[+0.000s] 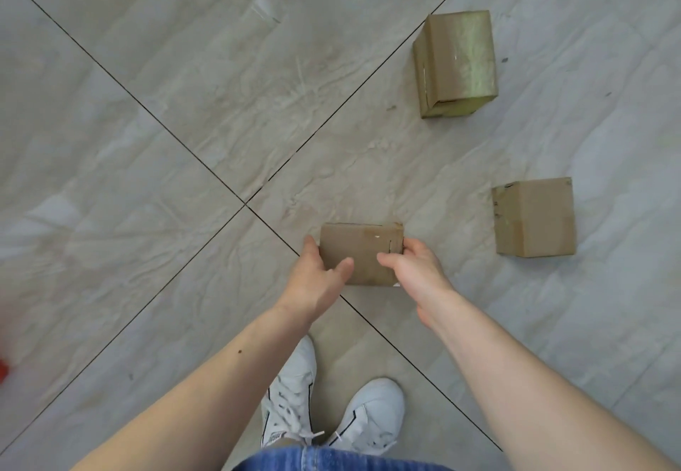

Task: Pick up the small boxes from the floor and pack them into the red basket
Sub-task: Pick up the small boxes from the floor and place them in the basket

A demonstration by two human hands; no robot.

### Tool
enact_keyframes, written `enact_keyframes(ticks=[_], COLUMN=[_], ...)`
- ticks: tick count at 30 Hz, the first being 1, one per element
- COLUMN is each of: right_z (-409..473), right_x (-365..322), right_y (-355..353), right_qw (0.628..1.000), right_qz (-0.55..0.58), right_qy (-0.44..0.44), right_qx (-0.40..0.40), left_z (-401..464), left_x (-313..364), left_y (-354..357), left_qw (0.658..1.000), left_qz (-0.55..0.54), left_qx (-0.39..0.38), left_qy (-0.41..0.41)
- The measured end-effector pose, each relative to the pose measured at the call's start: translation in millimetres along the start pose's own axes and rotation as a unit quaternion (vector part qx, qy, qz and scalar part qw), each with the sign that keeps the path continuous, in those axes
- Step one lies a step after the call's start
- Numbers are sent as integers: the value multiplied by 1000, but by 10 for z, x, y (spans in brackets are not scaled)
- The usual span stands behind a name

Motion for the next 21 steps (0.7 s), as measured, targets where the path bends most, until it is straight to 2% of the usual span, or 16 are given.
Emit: enact_keyframes(ticks=[3,11,15,21], right_z=[-409,-1724,-2350,-3223], right_x=[-253,-1081,-1414,-1754], right_y=[-102,-331,-417,-253], right_qw=[999,993,987,970], right_qz=[22,24,-11,-82], right_qy=[-27,-113,-156,-214], right_qx=[4,-18,-39,-84], left_z=[-375,-1569,-2131,-2804], left_x=[166,764,897,831], left_y=[-237,-1015,-1371,-1959], left_qw=[999,992,985,959], left_qz=[-17,-45,-75,-181], left_qx=[29,116,154,215], left_qy=[-10,28,34,36])
Point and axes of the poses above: each hand's wrist, its own z-axis towards the middle knuckle, its own y-axis out of the palm, x = y × z, the point moved 3 cm from there along z, towards the middle knuckle, and after that the axes turned 8 degrees about x, right-handed, at the moved point
